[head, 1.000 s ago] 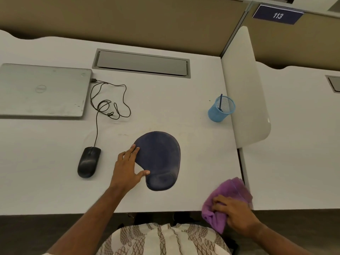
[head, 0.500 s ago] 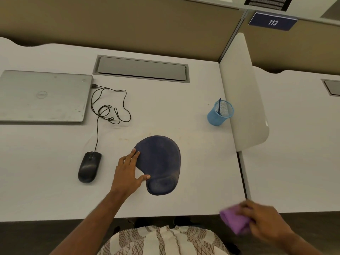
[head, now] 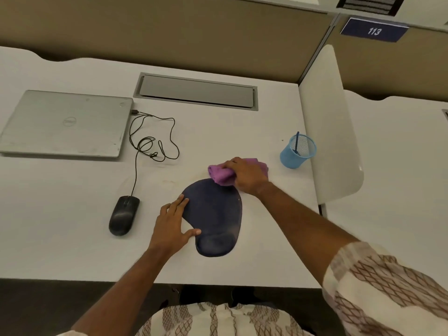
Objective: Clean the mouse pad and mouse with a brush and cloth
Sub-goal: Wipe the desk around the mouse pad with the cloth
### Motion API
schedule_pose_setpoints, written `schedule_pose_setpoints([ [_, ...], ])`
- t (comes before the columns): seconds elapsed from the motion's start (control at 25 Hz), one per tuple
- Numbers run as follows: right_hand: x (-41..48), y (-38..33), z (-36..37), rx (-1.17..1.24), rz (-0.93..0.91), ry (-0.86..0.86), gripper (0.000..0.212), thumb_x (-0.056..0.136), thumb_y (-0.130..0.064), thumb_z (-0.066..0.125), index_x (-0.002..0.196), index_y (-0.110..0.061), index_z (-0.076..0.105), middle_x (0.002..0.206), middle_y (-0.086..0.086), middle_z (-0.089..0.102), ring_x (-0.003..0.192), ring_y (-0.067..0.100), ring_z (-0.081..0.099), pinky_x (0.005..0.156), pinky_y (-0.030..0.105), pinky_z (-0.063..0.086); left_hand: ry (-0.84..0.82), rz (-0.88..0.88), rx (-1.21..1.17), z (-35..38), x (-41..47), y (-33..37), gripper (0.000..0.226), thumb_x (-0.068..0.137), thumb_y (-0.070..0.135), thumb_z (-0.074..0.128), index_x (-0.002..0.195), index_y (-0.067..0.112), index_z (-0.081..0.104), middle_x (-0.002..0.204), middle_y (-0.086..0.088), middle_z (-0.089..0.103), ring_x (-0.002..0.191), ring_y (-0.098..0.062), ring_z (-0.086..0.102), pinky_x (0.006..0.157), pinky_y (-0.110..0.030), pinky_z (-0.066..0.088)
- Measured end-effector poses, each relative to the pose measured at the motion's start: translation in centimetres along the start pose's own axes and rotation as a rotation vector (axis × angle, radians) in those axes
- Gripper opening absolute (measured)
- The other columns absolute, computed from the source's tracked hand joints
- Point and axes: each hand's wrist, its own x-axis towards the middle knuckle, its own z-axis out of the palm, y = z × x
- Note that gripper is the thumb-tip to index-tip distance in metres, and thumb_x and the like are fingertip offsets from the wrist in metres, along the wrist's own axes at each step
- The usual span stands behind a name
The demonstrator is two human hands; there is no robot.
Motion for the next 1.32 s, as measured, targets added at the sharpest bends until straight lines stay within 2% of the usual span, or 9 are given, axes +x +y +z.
schedule_pose_setpoints([
  [0.2,-2.9,2.1,3.1,-0.017,0.014,0.007,0.038,0.104,-0.027,0.043,0.141,-0.028,0.048,0.141,-0.001,0.052,0.119,0.022,0.055,0.104,0.032,0.045,0.024,0.015,0.005,0.3,0.1,-0.2,0.101,0.077,0.063,0.073,0.156,0.025,0.024,0.164,0.007,0.021,0.144,-0.023,0.025,0.114,-0.042,0.035],
  [0.36,-9.5,4.9,4.9,-0.040,0.014,0.029,0.037,0.102,-0.026,0.047,0.139,-0.027,0.052,0.138,-0.002,0.055,0.118,0.018,0.056,0.098,0.021,0.044,0.020,-0.003,-0.001,0.4,0.1,-0.1,0.102,0.076,0.063,0.073,0.156,0.025,0.023,0.164,0.007,0.022,0.145,-0.023,0.026,0.114,-0.042,0.036],
  [0.52,-17.6,7.5,6.6,-0.076,-0.051,-0.091,0.040,0.099,-0.020,0.051,0.136,-0.035,0.055,0.148,-0.008,0.044,0.121,0.013,0.051,0.099,0.012,0.036,0.020,0.012,-0.002,0.5,0.0,-0.1,0.102,0.077,0.063,0.072,0.157,0.024,0.022,0.164,0.006,0.022,0.145,-0.024,0.026,0.113,-0.042,0.037],
  [0.68,-24.7,9.4,7.1,-0.166,-0.010,-0.198,0.048,0.092,-0.025,0.059,0.133,-0.049,0.049,0.149,-0.017,0.038,0.119,0.008,0.053,0.102,0.021,0.038,0.011,0.020,-0.003,0.4,0.1,-0.2,0.101,0.078,0.064,0.070,0.157,0.024,0.021,0.164,0.006,0.021,0.145,-0.024,0.026,0.114,-0.042,0.036],
  [0.8,-29.6,10.8,7.4,-0.242,0.038,-0.284,0.035,0.096,-0.043,0.049,0.130,-0.052,0.049,0.143,-0.030,0.033,0.122,-0.002,0.045,0.110,0.025,0.034,0.010,0.029,-0.001,0.4,0.1,-0.3,0.101,0.079,0.064,0.070,0.157,0.023,0.021,0.164,0.005,0.021,0.146,-0.024,0.025,0.115,-0.042,0.035],
  [0.92,-32.3,11.3,6.9,-0.319,0.001,-0.383,0.017,0.094,-0.034,0.057,0.097,-0.042,0.071,0.115,-0.022,0.065,0.096,0.001,0.064,0.091,0.020,0.051,0.011,0.040,-0.005,0.3,0.1,-0.4,0.101,0.079,0.064,0.069,0.157,0.023,0.021,0.164,0.005,0.020,0.145,-0.024,0.025,0.115,-0.042,0.035],
  [1.0,-32.3,10.7,5.1,-0.359,0.003,-0.501,0.020,0.091,-0.028,0.058,0.076,-0.040,0.064,0.093,-0.012,0.068,0.084,0.005,0.063,0.079,0.020,0.051,0.013,0.043,-0.004,0.3,0.1,-0.5,0.101,0.079,0.064,0.069,0.157,0.023,0.020,0.164,0.005,0.020,0.145,-0.023,0.025,0.114,-0.041,0.035],
  [1.12,-27.6,8.9,0.0,-0.252,0.264,-0.416,0.017,0.084,-0.025,0.060,0.089,-0.041,0.061,0.096,-0.020,0.063,0.088,-0.001,0.058,0.082,0.015,0.045,0.012,0.045,0.001,0.2,0.0,-0.5,0.102,0.079,0.064,0.070,0.157,0.022,0.021,0.165,0.005,0.020,0.145,-0.023,0.025,0.114,-0.041,0.035],
  [1.32,-14.3,1.9,-3.1,0.108,0.174,-0.076,0.050,0.059,-0.015,0.052,0.097,-0.041,0.071,0.081,-0.019,0.071,0.068,0.000,0.067,0.062,0.016,0.051,0.009,0.037,0.003,0.2,-0.1,-0.4,0.101,0.079,0.065,0.069,0.157,0.024,0.021,0.165,0.005,0.019,0.146,-0.024,0.024,0.114,-0.042,0.034],
])
